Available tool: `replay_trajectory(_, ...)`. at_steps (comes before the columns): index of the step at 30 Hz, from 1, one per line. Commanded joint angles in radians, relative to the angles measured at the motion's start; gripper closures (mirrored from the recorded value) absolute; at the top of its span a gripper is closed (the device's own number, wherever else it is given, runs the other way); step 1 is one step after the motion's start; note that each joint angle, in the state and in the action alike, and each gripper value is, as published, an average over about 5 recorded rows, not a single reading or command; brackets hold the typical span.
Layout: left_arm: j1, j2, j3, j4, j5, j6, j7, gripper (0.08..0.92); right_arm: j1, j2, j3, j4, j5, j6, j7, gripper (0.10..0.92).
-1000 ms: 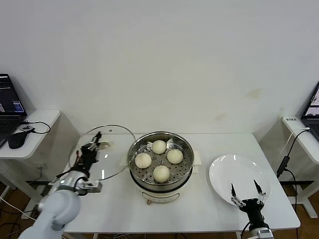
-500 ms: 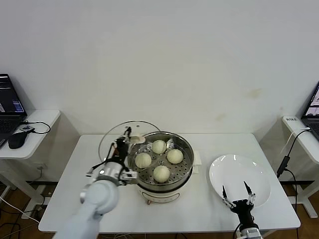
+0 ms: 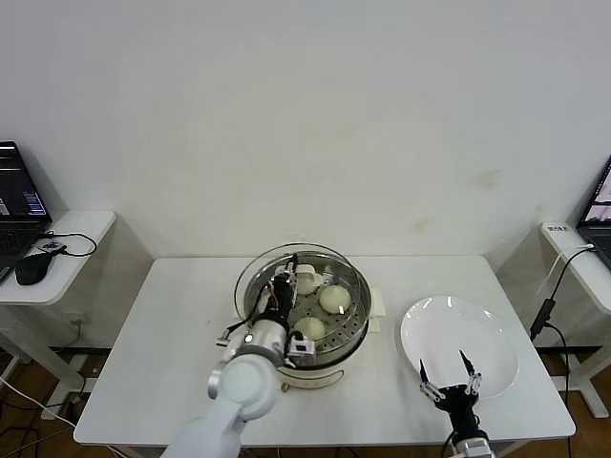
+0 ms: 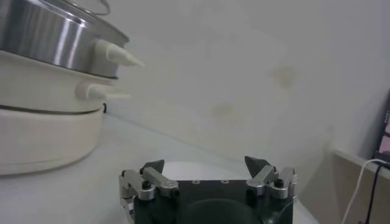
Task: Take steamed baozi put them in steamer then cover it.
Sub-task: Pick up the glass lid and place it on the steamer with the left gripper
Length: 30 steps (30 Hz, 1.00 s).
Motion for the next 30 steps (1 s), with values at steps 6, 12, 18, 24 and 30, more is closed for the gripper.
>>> replay_trajectory(6, 0.011, -0.058, 0.026, 0.032, 0.070, -0.014, -0.008, 0.864, -0.003, -0.002, -0.011, -0.006, -0.010, 0.004, 0.001, 0.202)
replay_trajectory(12, 0.021, -0.070, 0.022, 0.052, 0.094, -0.031, -0.021, 0.864, -0.008, -0.004, -0.015, -0.008, -0.009, 0.007, 0.001, 0.203)
replay_trajectory(18, 0.026, -0.076, 0.015, 0.069, 0.109, -0.043, -0.031, 0.864, -0.012, -0.007, -0.013, -0.011, -0.009, 0.012, 0.001, 0.202)
replay_trajectory(24, 0.021, -0.085, 0.009, 0.085, 0.113, -0.049, -0.037, 0.864, -0.014, -0.008, -0.014, -0.015, -0.008, 0.015, 0.000, 0.203)
replay_trajectory(30, 0.020, -0.090, -0.002, 0.101, 0.113, -0.055, -0.044, 0.864, -0.015, -0.011, -0.015, -0.015, -0.008, 0.015, -0.001, 0.203)
